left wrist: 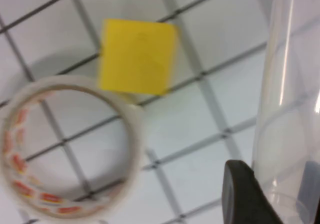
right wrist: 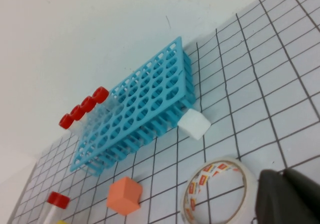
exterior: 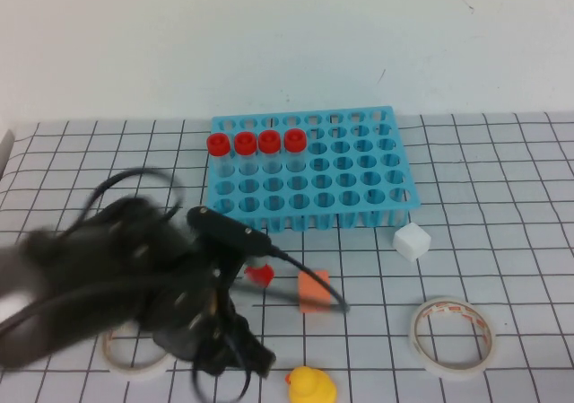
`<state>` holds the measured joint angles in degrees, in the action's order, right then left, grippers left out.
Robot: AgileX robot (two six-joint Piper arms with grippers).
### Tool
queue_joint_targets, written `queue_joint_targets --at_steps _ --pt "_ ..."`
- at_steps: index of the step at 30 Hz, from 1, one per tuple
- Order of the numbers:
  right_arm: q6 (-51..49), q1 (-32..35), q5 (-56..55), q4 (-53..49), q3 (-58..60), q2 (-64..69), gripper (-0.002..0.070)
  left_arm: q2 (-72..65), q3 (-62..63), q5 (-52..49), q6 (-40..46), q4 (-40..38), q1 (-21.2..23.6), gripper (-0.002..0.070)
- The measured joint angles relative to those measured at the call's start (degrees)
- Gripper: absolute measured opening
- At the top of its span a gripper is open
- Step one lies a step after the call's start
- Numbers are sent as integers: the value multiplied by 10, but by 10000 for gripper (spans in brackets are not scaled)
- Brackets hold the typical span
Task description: Place the test tubes
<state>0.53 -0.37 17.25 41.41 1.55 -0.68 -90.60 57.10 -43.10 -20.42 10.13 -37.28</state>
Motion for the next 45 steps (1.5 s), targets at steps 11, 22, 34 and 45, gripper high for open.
queue_joint_targets --at_steps 11,22,34,45 --pt "353 0 54 275 -73 106 -1 217 -267 479 -41 -2 -50 213" --pt "733 -1 231 540 -235 455 -1 126 -290 845 -4 -69 -50 213" --pt "837 -49 375 549 -453 714 389 89 -290 936 4 -96 -50 213" --pt "884 -210 283 549 -584 838 528 88 -290 979 4 -98 -50 213"
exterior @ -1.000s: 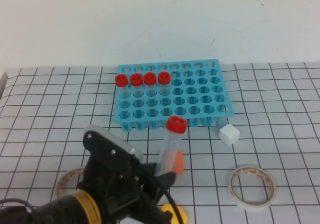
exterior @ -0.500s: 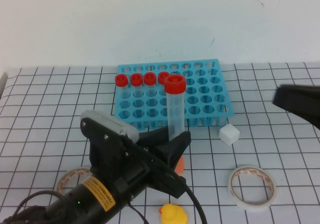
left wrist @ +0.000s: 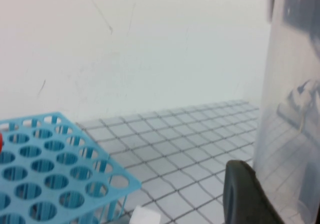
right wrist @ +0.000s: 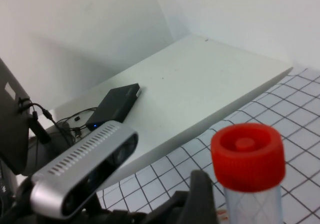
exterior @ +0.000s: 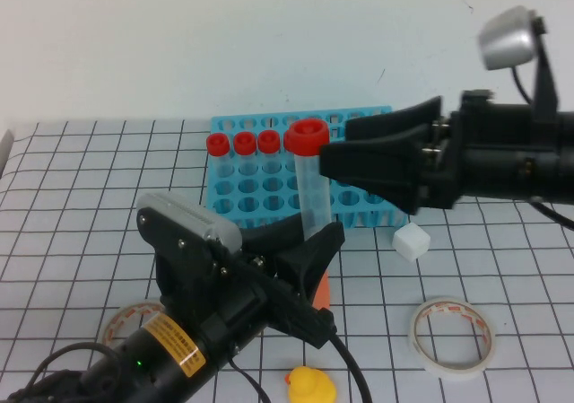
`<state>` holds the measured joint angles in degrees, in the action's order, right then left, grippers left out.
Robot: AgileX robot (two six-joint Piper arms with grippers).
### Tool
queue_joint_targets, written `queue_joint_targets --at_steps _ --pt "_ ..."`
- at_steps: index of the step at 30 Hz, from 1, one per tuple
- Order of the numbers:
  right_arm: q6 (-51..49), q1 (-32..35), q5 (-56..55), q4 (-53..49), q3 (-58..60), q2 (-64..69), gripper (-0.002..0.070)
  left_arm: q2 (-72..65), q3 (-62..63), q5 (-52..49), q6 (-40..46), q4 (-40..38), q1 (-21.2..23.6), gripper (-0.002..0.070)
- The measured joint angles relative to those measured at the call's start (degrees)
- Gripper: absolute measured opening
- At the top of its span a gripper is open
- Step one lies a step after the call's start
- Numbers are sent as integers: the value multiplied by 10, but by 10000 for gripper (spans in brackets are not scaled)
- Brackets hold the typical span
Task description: Place the test tubes
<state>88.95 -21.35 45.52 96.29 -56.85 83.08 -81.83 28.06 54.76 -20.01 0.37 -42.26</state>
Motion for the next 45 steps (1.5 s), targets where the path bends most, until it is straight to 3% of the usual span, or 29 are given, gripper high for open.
queue_joint_targets --at_steps 22,27,34,45 --pt "9 -34 -6 1 -73 53 527 0 0 20 0 -4 0 213" --pt "19 -42 -5 1 -73 56 487 0 0 20 0 -4 0 213" --pt "19 -45 -3 1 -74 67 290 -1 0 12 -2 -4 0 213" --pt "19 -45 -5 1 -74 67 285 -1 0 6 -3 -4 0 220"
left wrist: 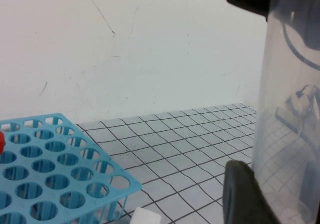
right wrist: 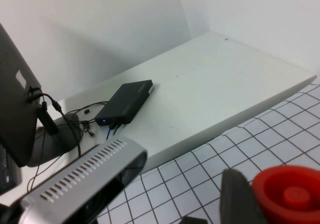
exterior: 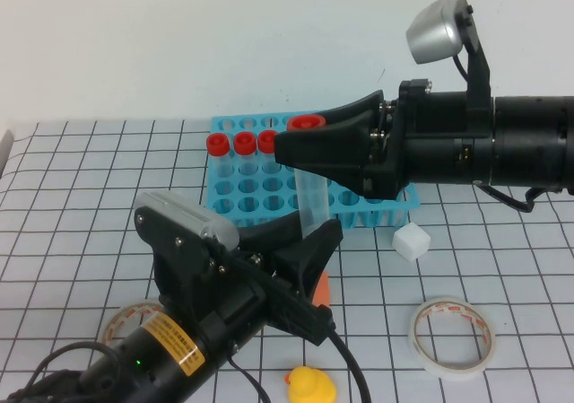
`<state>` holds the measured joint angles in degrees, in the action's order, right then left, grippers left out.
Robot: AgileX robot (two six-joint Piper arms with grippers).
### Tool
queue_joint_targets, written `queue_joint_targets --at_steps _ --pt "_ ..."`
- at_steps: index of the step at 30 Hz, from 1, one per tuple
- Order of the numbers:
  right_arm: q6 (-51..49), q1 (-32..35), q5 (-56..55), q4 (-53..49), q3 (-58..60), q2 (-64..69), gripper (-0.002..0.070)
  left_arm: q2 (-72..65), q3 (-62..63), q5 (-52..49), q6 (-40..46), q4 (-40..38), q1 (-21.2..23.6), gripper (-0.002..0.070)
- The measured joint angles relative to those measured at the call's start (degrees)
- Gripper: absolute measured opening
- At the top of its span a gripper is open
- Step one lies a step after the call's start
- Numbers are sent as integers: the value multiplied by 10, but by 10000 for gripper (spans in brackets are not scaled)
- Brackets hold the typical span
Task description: Place the test tubes
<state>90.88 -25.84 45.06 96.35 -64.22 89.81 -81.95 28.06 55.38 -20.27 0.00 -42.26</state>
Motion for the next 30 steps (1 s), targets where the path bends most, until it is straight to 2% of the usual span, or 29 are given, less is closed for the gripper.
queue_joint_targets --at_steps 2,7,10,13,15,17,18,19,21,24,30 --pt "1 0 0 0 0 0 284 0 0 -1 0 0 0 277" --pt "51 0 -1 0 0 0 284 2 0 -35 20 -15 0 489" --pt "73 2 -5 0 0 0 284 20 0 -85 69 -32 0 530" --pt "80 3 -31 0 0 0 284 65 0 -161 143 -39 0 537" --pt "81 3 -51 0 0 0 284 107 0 -221 196 -49 0 501" --pt "82 3 -71 0 0 0 284 159 0 -288 264 -70 0 405" --pt "86 3 -90 0 0 0 284 221 0 -365 326 -103 0 242" --pt "89 3 -100 0 0 0 284 253 0 -405 348 -115 0 160" --pt "94 3 -123 1 0 0 284 317 0 -479 390 -136 0 71" --pt "101 3 -154 4 0 0 284 403 0 -565 416 -137 0 27" --pt "103 3 -179 9 0 1 284 531 0 -651 425 -110 0 10"
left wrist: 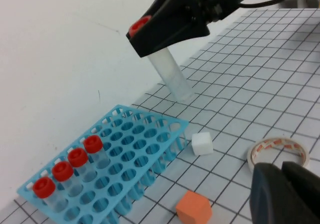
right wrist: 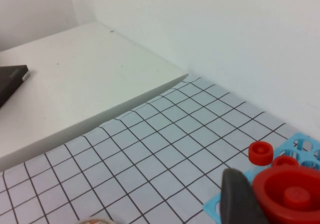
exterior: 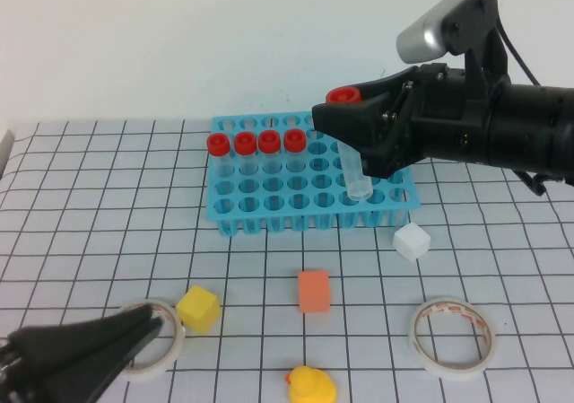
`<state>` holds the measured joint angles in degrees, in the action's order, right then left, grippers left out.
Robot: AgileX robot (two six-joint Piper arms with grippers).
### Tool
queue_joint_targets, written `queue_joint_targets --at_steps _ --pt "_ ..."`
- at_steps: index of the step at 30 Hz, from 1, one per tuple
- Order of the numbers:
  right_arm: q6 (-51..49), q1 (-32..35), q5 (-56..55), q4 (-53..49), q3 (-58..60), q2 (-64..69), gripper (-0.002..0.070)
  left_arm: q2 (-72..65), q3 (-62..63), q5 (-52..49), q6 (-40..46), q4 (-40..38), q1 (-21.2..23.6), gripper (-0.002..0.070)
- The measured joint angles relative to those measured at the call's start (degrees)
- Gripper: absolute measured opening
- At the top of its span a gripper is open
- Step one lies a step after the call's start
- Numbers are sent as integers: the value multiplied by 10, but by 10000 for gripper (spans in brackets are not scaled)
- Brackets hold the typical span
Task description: Place the test tubes
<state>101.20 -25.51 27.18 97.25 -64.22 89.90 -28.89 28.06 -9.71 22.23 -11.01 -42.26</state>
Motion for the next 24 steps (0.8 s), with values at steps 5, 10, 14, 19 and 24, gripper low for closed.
queue_joint_targets --at_steps 5,10,14,19,24 --pt "0 0 0 1 0 0 284 38 0 -84 0 30 0 8" --pt "0 0 0 1 0 0 284 43 0 -207 -95 93 0 7" --pt "0 0 0 1 0 0 284 48 -12 -235 -154 135 0 7" --pt "0 0 0 1 0 0 284 66 -70 -175 -178 153 0 7" --pt "0 0 0 1 0 0 284 70 -117 -161 -192 142 0 7"
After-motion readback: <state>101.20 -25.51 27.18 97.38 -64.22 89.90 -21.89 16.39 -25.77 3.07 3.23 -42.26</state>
